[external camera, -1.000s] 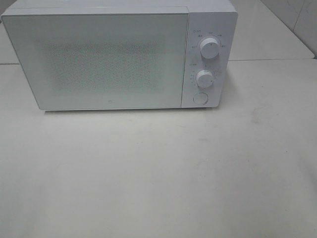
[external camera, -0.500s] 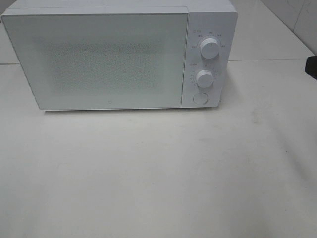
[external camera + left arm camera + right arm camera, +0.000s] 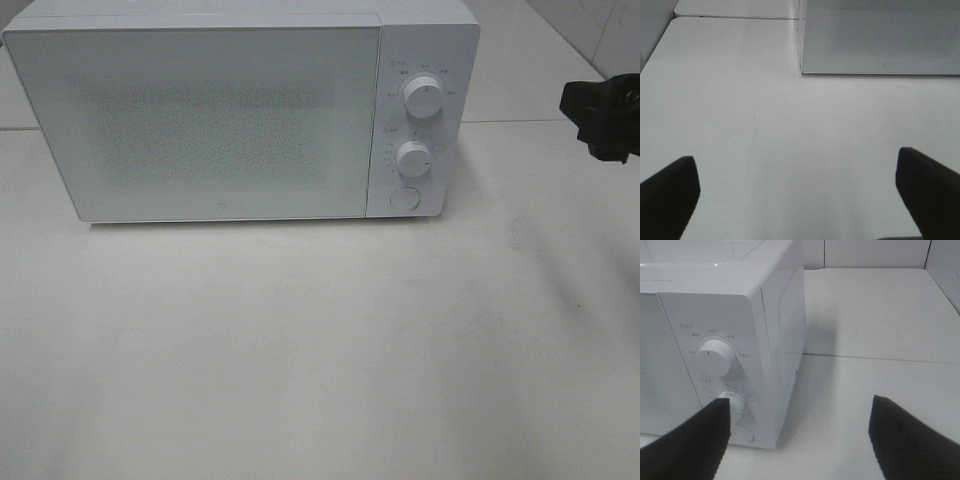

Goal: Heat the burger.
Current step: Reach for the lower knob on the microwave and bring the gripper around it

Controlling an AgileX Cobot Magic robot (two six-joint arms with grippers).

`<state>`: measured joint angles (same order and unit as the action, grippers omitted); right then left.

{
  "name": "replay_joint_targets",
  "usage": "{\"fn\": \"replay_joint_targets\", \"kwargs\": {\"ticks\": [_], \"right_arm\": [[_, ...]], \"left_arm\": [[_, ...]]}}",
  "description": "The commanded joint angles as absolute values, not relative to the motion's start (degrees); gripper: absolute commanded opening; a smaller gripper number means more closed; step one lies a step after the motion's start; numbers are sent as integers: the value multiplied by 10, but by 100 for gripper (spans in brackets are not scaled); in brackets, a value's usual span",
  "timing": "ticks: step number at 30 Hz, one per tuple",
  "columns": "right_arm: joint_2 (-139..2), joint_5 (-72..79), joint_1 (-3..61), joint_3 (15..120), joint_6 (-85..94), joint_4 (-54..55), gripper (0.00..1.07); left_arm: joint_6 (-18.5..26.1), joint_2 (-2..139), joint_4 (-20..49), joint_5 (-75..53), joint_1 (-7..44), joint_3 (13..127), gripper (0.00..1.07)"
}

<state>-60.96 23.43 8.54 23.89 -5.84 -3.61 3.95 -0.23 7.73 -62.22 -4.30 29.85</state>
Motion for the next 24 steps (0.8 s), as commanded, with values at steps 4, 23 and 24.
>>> {"fn": "replay_joint_targets", "kwargs": {"ticks": [4, 23, 24], "right_arm": [[-663, 368, 83, 221, -52, -28, 75], [-789, 671, 282, 170, 166, 309, 75], [-789, 671, 282, 170, 166, 309, 75]], "left_arm": [[41, -17, 76, -615, -42, 297, 100], [41, -17, 76, -615, -42, 297, 100], [41, -17, 76, -615, -42, 297, 100]]}}
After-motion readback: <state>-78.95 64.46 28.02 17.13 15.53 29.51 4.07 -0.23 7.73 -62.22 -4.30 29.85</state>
